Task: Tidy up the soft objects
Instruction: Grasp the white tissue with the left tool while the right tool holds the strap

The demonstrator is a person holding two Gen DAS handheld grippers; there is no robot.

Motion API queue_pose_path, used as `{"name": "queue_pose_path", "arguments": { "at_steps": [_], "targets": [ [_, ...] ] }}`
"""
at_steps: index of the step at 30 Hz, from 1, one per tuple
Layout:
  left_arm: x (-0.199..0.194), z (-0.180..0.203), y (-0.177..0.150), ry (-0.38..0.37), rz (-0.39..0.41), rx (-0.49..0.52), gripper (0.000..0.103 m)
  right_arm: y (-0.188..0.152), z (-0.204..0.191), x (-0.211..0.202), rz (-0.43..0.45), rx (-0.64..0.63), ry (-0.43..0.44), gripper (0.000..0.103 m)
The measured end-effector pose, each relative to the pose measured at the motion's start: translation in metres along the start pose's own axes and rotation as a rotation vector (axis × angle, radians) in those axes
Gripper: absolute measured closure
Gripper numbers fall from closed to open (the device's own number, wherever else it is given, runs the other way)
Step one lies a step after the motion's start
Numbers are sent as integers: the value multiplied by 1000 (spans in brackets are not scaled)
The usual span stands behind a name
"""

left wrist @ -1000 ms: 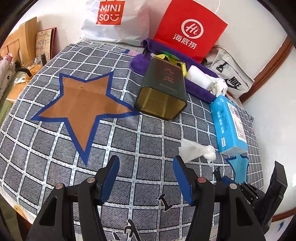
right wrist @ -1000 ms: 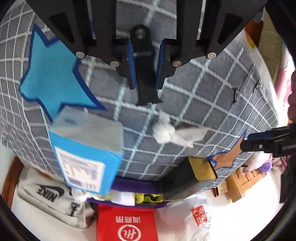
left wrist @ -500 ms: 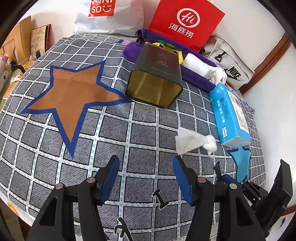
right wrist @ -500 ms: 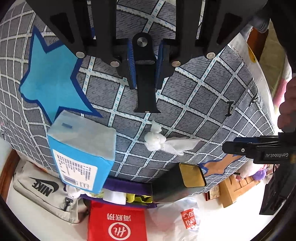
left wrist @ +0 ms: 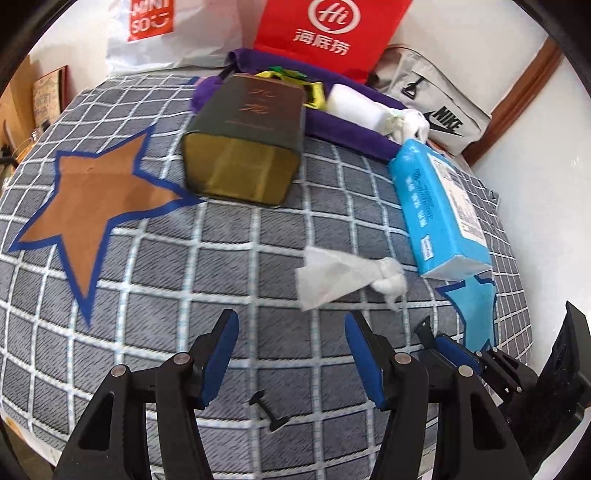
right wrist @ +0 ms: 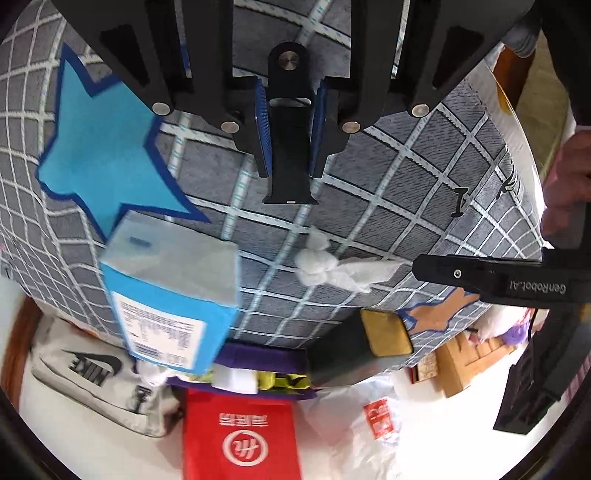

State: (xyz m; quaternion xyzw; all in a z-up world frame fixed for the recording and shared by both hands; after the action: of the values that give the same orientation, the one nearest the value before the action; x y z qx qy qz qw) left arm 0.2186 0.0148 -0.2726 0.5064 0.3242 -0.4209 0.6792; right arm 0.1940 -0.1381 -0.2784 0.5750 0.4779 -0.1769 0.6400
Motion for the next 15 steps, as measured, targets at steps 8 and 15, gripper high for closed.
{"name": "queue_pose_path", "arguments": {
  "at_steps": [8, 15],
  "targets": [
    [21, 42, 12, -19, -24, 87, 44, -2, 38, -26, 34, 78, -44, 83],
    [45, 66, 16, 1, -55, 145, 38, -3, 61, -31, 41, 113, -71, 83]
  ]
}}
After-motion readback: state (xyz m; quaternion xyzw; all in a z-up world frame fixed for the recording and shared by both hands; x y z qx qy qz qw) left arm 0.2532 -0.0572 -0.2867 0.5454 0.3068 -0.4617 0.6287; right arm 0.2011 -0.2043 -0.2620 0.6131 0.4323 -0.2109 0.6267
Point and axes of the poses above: each gripper's, at about its wrist camera, not at the fingertips, and x roughly the way its jaws point, z to its right, y to its top, the point moved 10 cm from there along x, roughly the way its jaws point, and after that the axes turned 1 degree about x, right-handed, at the moved point
